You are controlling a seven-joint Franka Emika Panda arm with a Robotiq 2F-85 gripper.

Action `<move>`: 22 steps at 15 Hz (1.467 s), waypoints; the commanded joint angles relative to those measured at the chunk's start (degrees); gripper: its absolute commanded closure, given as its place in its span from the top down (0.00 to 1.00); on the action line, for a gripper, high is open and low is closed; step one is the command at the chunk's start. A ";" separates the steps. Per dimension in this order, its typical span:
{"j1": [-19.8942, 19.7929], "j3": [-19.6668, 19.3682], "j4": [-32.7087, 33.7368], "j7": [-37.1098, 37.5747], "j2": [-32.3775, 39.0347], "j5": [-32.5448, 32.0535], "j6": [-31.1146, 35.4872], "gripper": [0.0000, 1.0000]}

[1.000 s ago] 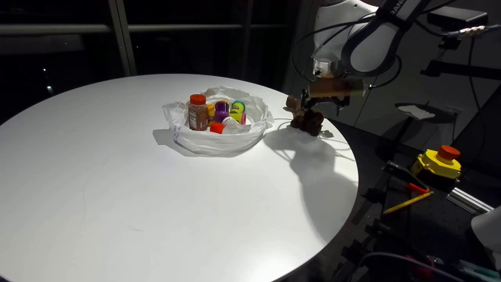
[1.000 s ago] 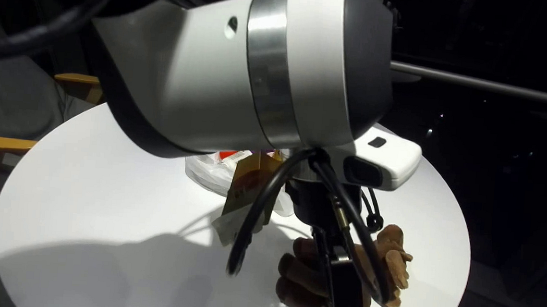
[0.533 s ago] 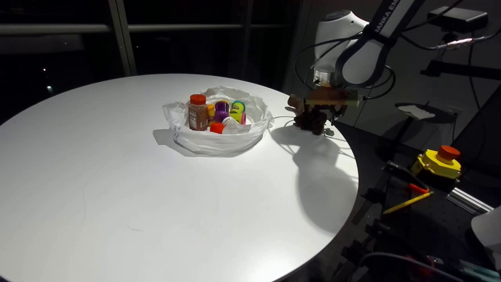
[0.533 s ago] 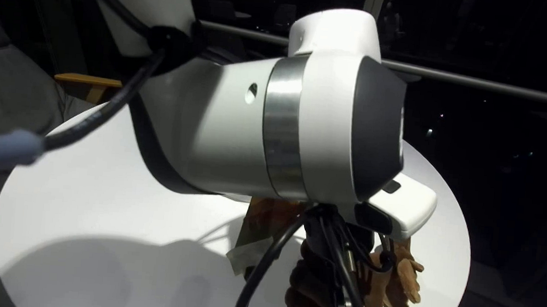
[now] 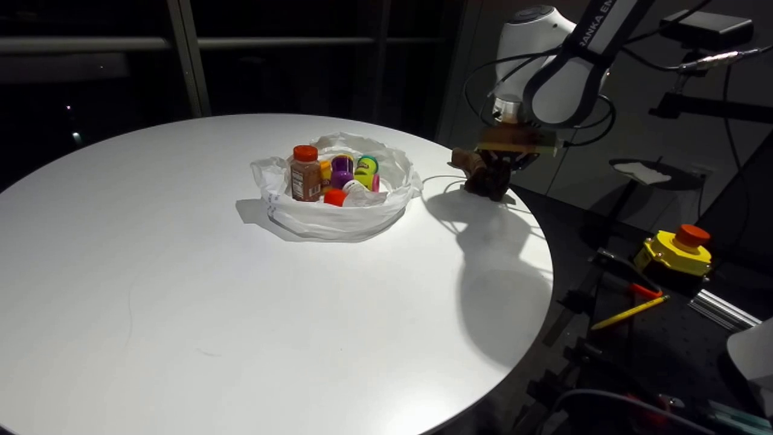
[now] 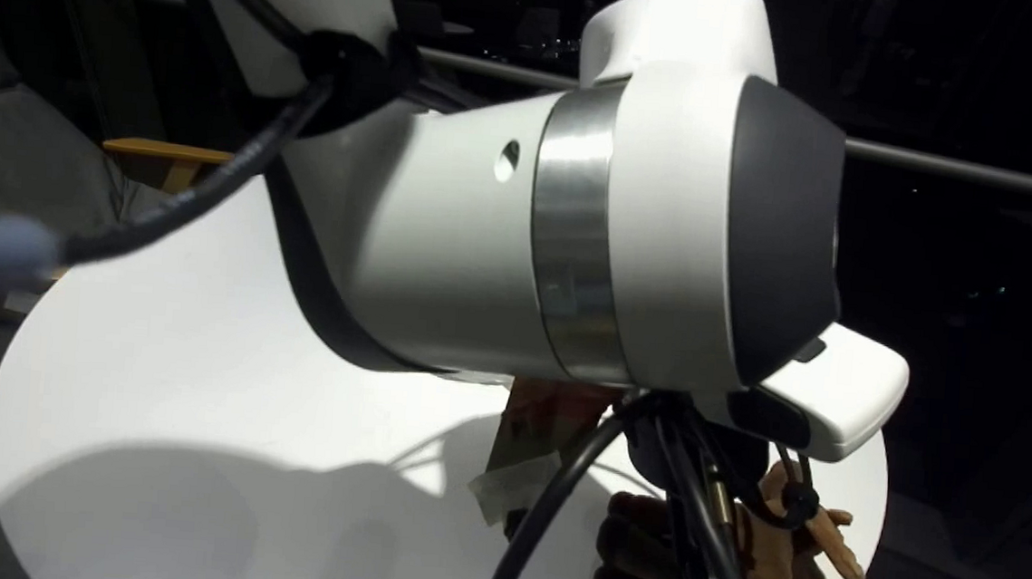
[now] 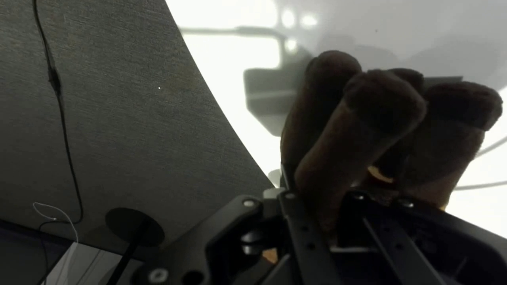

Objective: Put all the objects in the plastic bag

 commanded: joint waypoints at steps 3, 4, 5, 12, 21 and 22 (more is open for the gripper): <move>19.04 -15.37 -0.68 9.01 -8.52 -9.31 -3.39 0.12; 22.62 -17.92 0.48 11.84 -9.35 -13.12 -4.42 0.13; 25.44 -19.48 1.57 14.79 -10.95 -17.52 -6.03 0.12; 19.06 5.19 10.26 16.30 -21.84 -21.51 -21.11 0.12; 4.88 27.02 16.13 1.47 -10.89 -0.70 -14.95 0.12; 4.31 27.49 16.29 -0.73 -9.59 1.72 -14.15 0.12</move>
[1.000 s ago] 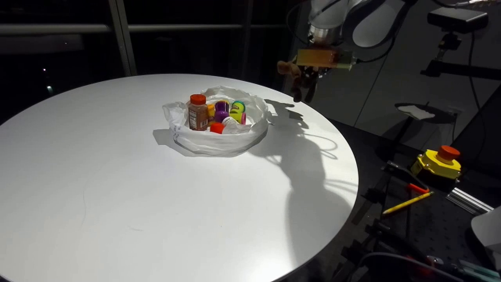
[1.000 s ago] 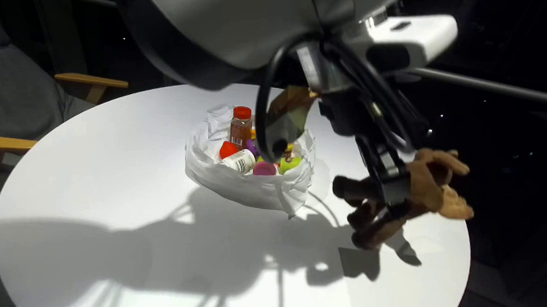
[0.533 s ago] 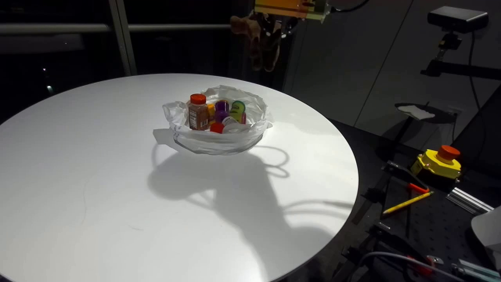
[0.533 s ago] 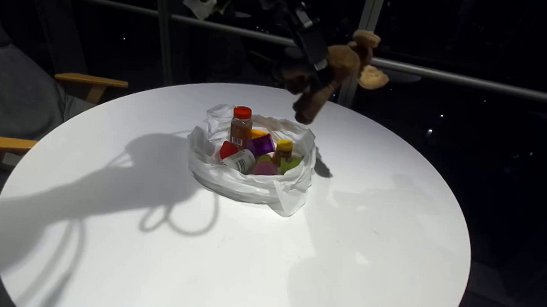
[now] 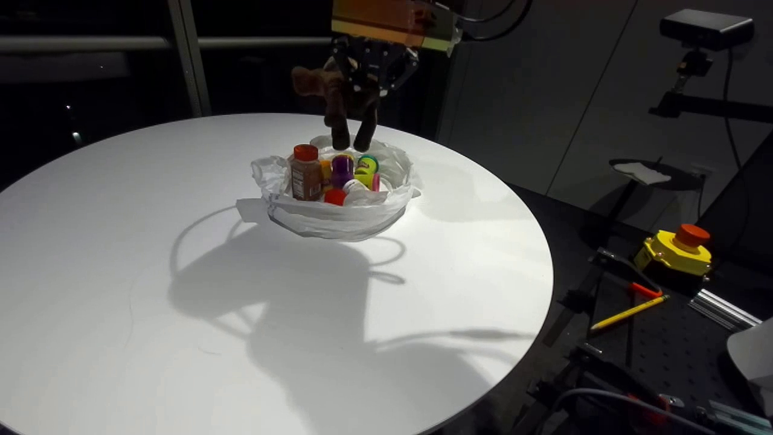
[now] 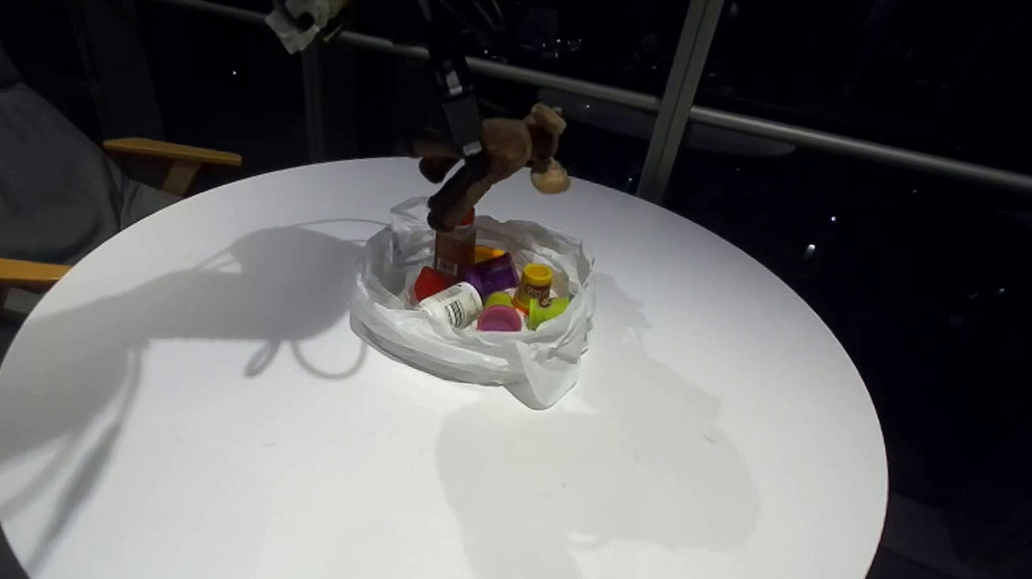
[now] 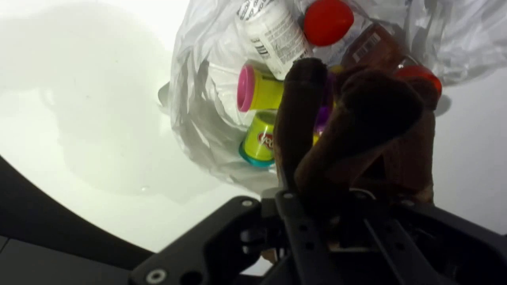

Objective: Put all the objects in the plastic bag

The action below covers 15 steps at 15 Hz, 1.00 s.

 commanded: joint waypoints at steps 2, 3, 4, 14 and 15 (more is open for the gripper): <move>-3.73 3.24 2.27 -10.69 5.84 10.42 3.74 0.12; -3.92 3.53 2.01 -12.78 6.39 12.47 4.05 0.12; -4.02 3.66 1.85 -14.70 6.81 14.21 4.22 0.12; -1.34 -1.22 -1.25 -16.49 7.79 14.65 4.38 0.61; -1.24 -1.64 -1.84 -16.27 6.95 14.53 4.47 0.70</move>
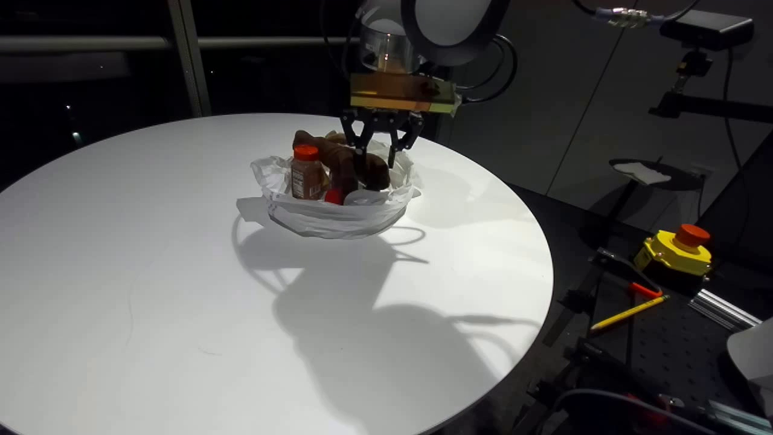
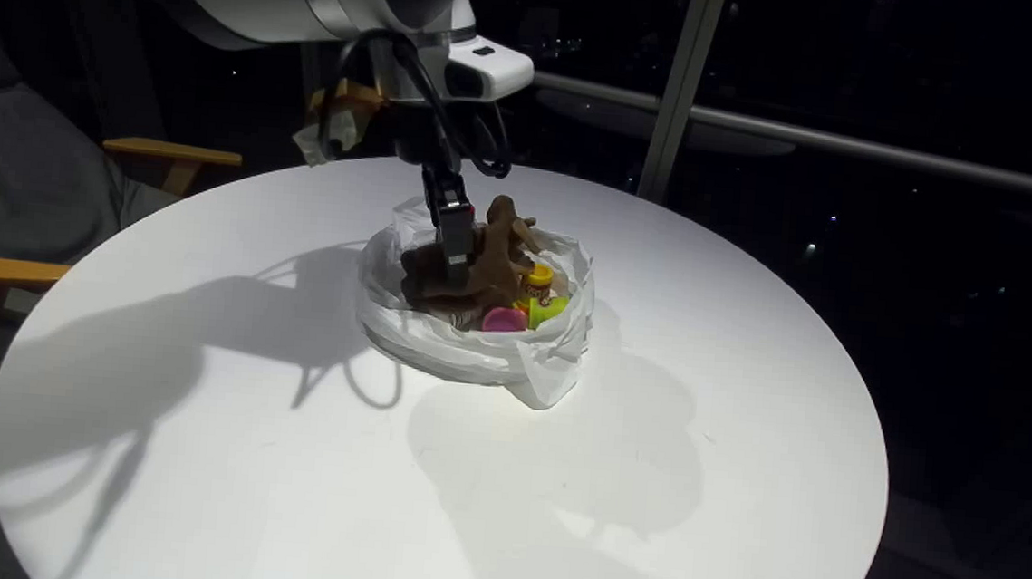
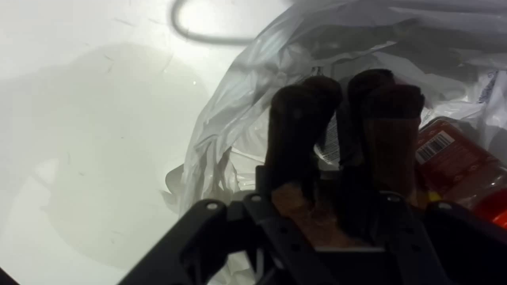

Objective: Put all the objects in the plastic bag

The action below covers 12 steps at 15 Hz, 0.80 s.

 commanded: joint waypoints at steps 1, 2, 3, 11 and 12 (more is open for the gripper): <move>1.32 -2.37 -1.75 0.15 -2.80 -0.53 0.60 0.78; 1.76 -2.95 -2.04 0.72 -4.14 -1.11 0.20 0.87; 2.19 -3.29 -2.35 0.85 -5.79 -1.75 -0.58 0.95; 1.31 4.67 -4.03 -11.81 -24.27 2.57 -37.84 1.00; 1.16 5.88 -3.51 -14.60 -26.53 4.09 -43.08 1.00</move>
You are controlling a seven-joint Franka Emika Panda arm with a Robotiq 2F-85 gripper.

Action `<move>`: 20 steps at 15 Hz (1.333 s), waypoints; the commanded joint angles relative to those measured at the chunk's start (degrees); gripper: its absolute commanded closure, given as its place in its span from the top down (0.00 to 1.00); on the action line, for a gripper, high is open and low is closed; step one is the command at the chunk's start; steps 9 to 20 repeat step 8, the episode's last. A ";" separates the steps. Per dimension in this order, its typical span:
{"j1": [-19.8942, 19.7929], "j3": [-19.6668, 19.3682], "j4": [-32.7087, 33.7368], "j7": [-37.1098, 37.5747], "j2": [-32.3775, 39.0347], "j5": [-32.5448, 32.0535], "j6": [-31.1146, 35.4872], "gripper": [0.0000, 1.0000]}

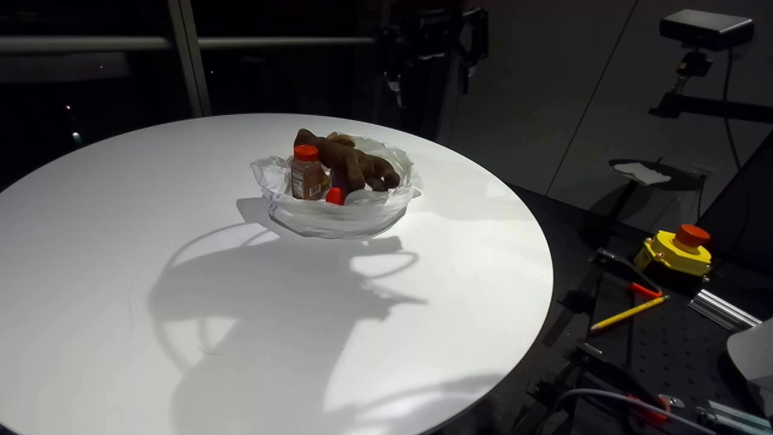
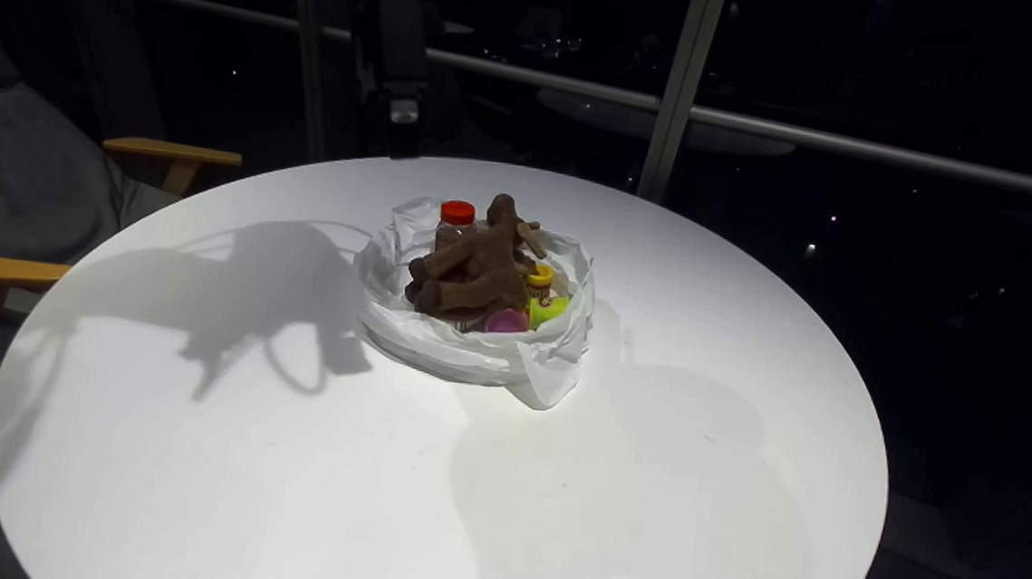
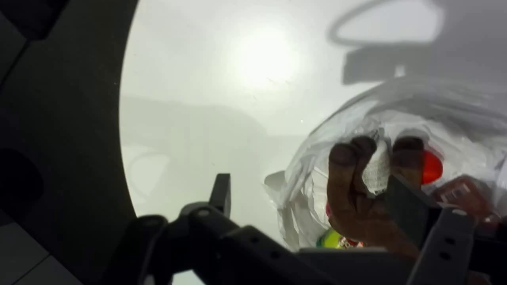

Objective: Put all the objects in the plastic bag

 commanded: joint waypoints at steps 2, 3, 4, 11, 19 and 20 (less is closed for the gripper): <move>0.79 3.37 -0.76 -12.55 -12.43 6.61 -21.28 1.00; -1.48 6.25 -0.93 -15.46 -14.54 7.83 -24.94 1.00; -2.35 6.45 0.17 -10.28 -9.50 5.49 -19.91 1.00; -2.65 7.91 -0.62 -14.11 -14.43 6.87 -24.69 1.00; -2.65 7.91 -0.62 -14.11 -14.43 6.87 -24.69 1.00; -2.65 7.91 -0.62 -14.11 -14.43 6.87 -24.69 1.00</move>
